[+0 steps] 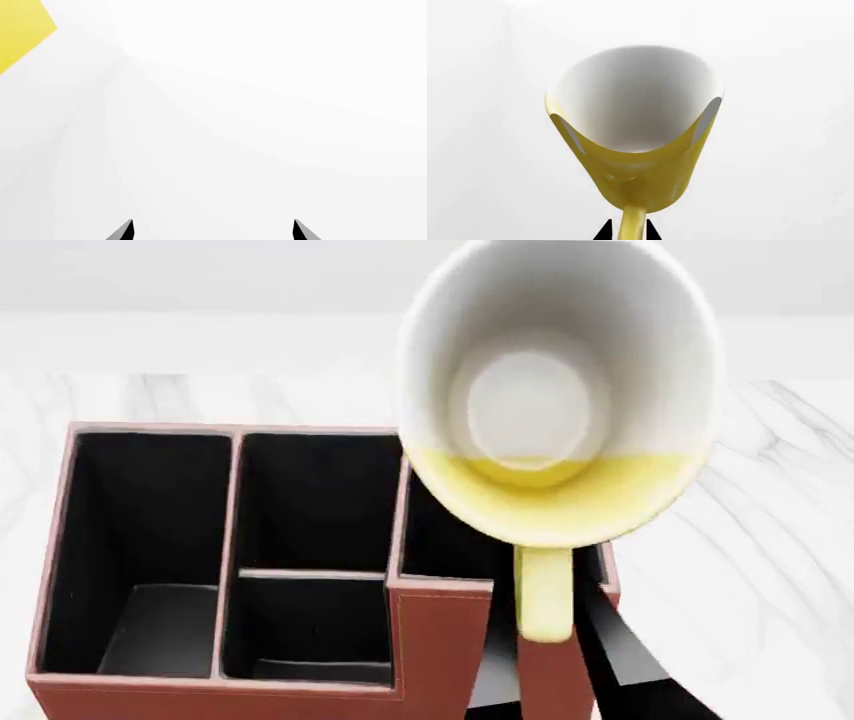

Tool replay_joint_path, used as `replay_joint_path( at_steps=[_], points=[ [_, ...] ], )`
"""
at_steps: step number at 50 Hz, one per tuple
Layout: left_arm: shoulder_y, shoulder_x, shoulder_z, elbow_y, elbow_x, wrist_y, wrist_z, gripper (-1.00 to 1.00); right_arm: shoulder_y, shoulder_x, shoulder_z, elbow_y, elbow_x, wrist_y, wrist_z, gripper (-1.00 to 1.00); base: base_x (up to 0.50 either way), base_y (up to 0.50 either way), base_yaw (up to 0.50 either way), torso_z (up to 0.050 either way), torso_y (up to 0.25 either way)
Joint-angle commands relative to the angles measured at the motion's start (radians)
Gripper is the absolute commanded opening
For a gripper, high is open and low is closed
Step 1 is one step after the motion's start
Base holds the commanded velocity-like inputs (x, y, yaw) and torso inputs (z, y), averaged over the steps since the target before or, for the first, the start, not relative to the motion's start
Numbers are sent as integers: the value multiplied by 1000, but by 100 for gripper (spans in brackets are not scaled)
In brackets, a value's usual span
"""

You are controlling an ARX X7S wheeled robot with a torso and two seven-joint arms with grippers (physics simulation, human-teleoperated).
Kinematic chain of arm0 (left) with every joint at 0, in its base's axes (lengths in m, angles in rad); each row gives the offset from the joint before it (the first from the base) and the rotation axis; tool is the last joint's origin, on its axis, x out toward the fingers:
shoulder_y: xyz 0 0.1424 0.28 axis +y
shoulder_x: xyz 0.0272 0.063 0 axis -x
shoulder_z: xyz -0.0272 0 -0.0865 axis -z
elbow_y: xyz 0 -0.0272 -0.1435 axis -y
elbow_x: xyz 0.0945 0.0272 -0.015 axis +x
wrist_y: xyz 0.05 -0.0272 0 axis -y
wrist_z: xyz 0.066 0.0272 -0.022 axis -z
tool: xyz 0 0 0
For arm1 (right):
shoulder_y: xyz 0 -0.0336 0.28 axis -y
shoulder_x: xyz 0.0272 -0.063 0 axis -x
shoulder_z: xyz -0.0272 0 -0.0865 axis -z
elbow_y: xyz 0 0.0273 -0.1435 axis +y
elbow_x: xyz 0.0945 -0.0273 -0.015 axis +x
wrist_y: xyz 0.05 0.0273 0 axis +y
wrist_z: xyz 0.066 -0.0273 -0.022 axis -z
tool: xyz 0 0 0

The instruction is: Pick up the yellow and white mug and place it to the right of the caddy.

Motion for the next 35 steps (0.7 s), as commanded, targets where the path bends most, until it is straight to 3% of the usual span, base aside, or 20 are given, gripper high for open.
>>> replay_joint_path(
  at_steps=[1,35],
  points=[
    [-14,0,18,0,17,-13,9,100,-17,102,19,77,14,-114,-17,-100,0,0,0,0,0],
    [-7,0,8,0,7,-4,8,100,-135,265,52,263,68,-349,-54,-100,0,0,0,0,0]
  ],
)
